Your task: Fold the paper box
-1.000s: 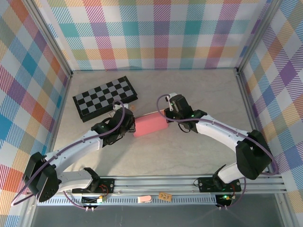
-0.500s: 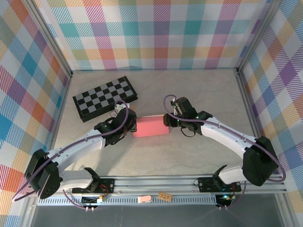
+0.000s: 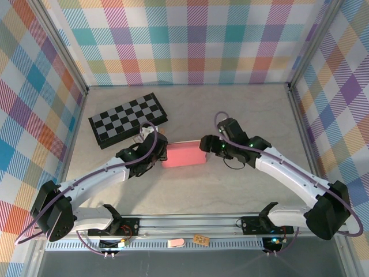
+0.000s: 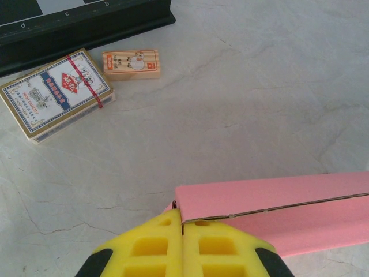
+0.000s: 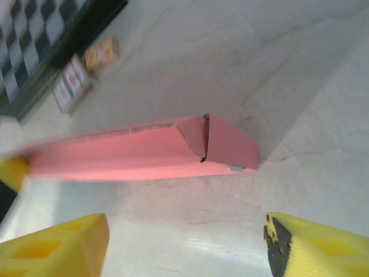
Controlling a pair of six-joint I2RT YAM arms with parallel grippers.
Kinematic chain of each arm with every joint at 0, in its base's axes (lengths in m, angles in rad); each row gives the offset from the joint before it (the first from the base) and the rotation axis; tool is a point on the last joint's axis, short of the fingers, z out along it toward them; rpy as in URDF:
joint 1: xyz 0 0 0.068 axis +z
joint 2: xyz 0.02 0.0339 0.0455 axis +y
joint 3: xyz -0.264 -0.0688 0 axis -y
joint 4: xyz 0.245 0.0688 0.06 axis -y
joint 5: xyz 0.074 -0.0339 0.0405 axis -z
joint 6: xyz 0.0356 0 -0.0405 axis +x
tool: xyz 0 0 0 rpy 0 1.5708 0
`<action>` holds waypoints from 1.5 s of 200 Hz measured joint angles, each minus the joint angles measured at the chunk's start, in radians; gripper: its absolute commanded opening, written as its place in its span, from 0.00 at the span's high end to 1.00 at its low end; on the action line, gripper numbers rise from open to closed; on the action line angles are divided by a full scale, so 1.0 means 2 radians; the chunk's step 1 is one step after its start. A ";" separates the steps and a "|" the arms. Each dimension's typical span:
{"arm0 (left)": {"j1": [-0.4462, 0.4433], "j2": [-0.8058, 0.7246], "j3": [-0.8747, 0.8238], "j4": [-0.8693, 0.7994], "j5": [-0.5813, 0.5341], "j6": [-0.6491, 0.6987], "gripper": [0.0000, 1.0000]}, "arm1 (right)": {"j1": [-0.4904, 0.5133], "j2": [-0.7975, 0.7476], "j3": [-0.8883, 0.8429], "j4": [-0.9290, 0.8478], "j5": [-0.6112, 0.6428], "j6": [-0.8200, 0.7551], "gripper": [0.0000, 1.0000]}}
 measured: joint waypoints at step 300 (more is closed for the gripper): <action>-0.008 -0.049 0.010 -0.090 0.063 -0.055 0.66 | -0.021 0.099 -0.065 0.218 -0.066 0.418 0.58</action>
